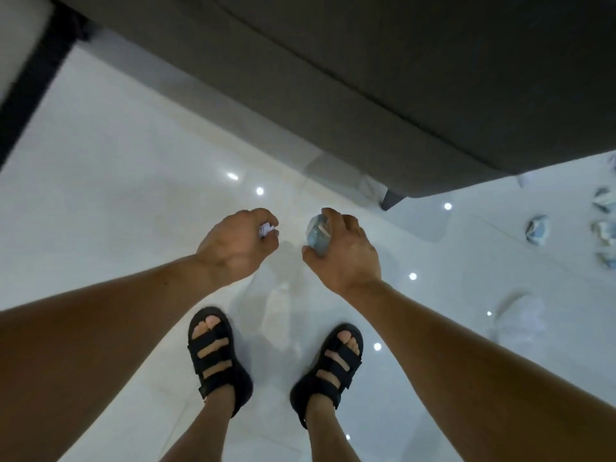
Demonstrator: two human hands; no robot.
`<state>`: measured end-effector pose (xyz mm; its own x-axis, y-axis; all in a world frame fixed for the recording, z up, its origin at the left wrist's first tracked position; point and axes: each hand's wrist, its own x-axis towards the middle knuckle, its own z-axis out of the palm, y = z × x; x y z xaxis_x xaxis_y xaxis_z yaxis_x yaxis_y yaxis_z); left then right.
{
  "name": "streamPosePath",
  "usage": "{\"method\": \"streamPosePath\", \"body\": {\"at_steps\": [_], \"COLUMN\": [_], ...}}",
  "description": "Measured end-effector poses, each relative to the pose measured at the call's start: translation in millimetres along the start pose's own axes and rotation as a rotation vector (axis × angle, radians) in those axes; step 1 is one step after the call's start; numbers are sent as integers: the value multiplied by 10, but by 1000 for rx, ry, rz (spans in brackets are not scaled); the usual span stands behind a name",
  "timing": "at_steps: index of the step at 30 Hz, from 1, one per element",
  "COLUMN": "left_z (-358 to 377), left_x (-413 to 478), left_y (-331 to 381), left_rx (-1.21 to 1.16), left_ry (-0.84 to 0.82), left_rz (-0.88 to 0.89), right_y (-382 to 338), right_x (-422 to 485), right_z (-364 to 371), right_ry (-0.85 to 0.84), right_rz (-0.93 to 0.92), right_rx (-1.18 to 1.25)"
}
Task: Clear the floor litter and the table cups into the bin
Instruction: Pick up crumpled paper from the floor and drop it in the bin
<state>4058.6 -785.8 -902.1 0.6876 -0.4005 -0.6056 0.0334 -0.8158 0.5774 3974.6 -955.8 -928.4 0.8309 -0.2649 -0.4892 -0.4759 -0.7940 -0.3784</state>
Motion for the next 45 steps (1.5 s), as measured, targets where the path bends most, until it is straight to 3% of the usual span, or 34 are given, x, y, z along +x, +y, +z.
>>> {"method": "streamPosePath", "body": {"at_steps": [6,12,17,23,30,39,45], "left_z": [-1321,-2419,-2795,-2669,-2461,-1617,-558], "left_x": [-1114,-2310,-3391,-4721,-6344,-8540,-10246], "left_y": [766,1311,1593,1787,1559,973,421], "left_rx": [118,103,-3,-127,-186,-296,-336], "left_ry": [20,216,453,717,998,1331,1427], "left_rz": [14,-47,-162,-307,-510,-746,-967], "right_y": [-1171,-2297,-2934,-3466,-4196,-4819,-4853], "right_x": [-682,-1316,-1943,-2839,-4035,-6159,-7937], "right_z": [-1273,-2388,-2991,-3394,-3320,-2465,-1595], "right_ry": [3,-10,-46,-59,-114,-187,-280], "right_rz": [-124,-309,-525,-815,-1129,-1499,-1718], "right_rx": [-30,-95,-201,-334,-433,-525,-563]}}
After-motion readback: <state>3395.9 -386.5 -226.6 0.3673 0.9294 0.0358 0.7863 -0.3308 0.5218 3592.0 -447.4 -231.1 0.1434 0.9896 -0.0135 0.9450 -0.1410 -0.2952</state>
